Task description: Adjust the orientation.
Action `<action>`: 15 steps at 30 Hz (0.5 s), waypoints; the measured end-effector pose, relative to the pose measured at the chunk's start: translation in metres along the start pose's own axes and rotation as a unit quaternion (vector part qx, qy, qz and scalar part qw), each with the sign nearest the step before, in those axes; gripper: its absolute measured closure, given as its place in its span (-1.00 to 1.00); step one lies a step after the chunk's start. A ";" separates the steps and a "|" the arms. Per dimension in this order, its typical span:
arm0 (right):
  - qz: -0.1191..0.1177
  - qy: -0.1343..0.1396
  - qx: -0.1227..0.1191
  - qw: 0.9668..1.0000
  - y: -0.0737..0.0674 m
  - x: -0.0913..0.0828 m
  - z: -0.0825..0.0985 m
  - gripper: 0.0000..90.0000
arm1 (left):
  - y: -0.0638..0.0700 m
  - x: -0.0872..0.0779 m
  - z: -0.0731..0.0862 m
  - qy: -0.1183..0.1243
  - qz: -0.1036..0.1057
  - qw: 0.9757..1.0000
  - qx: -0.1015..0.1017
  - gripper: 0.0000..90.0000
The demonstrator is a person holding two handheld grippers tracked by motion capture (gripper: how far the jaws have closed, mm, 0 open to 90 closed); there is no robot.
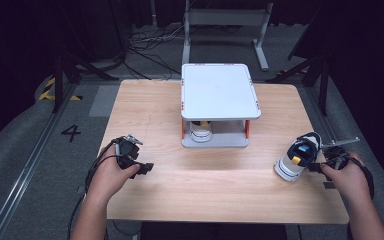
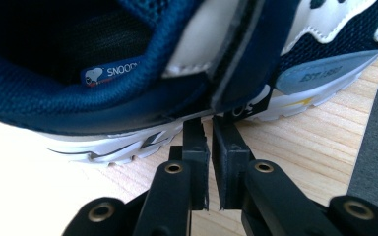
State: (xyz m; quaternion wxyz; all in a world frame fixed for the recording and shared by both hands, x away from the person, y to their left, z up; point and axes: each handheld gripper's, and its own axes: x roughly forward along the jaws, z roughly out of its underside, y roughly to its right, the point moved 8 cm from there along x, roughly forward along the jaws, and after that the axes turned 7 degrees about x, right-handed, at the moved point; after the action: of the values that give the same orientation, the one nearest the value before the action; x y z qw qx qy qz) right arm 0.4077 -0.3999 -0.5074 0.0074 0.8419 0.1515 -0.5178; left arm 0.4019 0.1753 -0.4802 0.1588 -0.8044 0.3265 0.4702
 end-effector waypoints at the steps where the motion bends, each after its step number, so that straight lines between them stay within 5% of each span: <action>1: -0.003 0.007 0.001 1.000 0.000 -0.001 0.000 0.83 | 0.000 0.000 0.000 0.000 0.000 1.000 0.001 -0.35; 5: -0.003 0.011 0.003 1.000 0.003 -0.005 0.001 0.68 | -0.001 0.001 0.001 -0.005 0.001 1.000 0.000 -0.35; 15: 0.017 0.040 -0.032 0.999 -0.009 -0.060 -0.026 0.30 | -0.002 0.001 0.003 -0.007 -0.001 1.000 -0.005 -0.36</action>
State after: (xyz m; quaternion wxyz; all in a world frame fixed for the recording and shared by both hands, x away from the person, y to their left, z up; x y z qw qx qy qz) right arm 0.4030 -0.4014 -0.4417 0.0371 0.8637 0.1535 -0.4787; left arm 0.4011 0.1780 -0.4828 0.1577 -0.8019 0.3224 0.4776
